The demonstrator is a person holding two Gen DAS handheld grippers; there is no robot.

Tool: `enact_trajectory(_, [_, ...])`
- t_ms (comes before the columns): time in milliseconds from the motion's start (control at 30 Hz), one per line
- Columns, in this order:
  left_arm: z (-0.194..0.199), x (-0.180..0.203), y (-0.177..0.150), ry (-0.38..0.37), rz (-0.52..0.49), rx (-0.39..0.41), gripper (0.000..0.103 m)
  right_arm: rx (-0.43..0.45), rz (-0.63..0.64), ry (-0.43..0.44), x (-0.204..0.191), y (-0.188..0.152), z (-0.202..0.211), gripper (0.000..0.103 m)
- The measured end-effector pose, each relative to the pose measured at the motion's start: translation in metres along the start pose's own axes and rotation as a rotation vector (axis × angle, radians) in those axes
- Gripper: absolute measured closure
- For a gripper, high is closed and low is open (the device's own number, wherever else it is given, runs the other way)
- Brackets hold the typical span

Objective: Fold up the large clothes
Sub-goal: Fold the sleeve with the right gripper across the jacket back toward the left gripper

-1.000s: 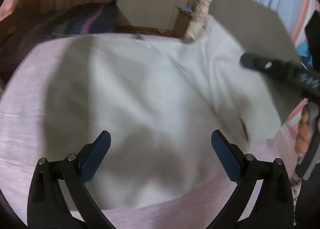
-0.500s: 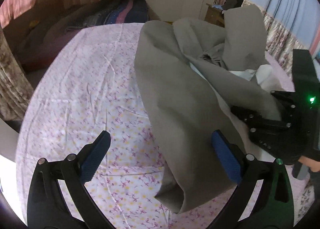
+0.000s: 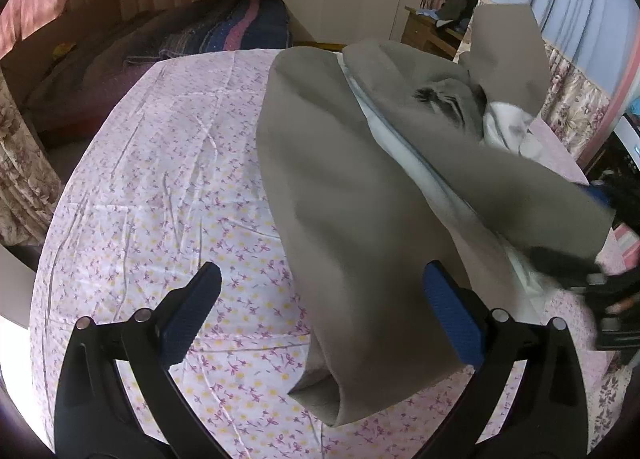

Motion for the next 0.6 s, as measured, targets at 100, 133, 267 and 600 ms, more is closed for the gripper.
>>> enact_trajectory(100, [0.004,0.004,0.001,0.008,-0.008,0.009,0.003,0.054,-0.053,-0.005,0.027,-0.004,0.033,0.024])
enact_trajectory(133, [0.007,0.007,0.003,-0.001,-0.007,0.015,0.003,0.064,-0.083,-0.006,0.039,-0.002,0.039,0.024])
enact_trajectory(267, [0.024,0.027,0.013,-0.077,0.005,0.059,0.003,0.099,-0.302,-0.014,0.108,-0.008,0.051,0.023])
enact_trajectory(600, [0.01,0.101,0.033,-0.28,0.058,0.037,0.003,0.011,-0.602,0.091,0.152,-0.045,-0.02,0.023])
Point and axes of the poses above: each gripper's, at about its wrist camera, not at the fingertips, and z roughly against the way its jaws point, x to its right, y to its top, the point moved 10 cm from there along -z, roughly the way its jaws point, and after that the axes turned 11 degrees about -y, right-handed, at the moved point
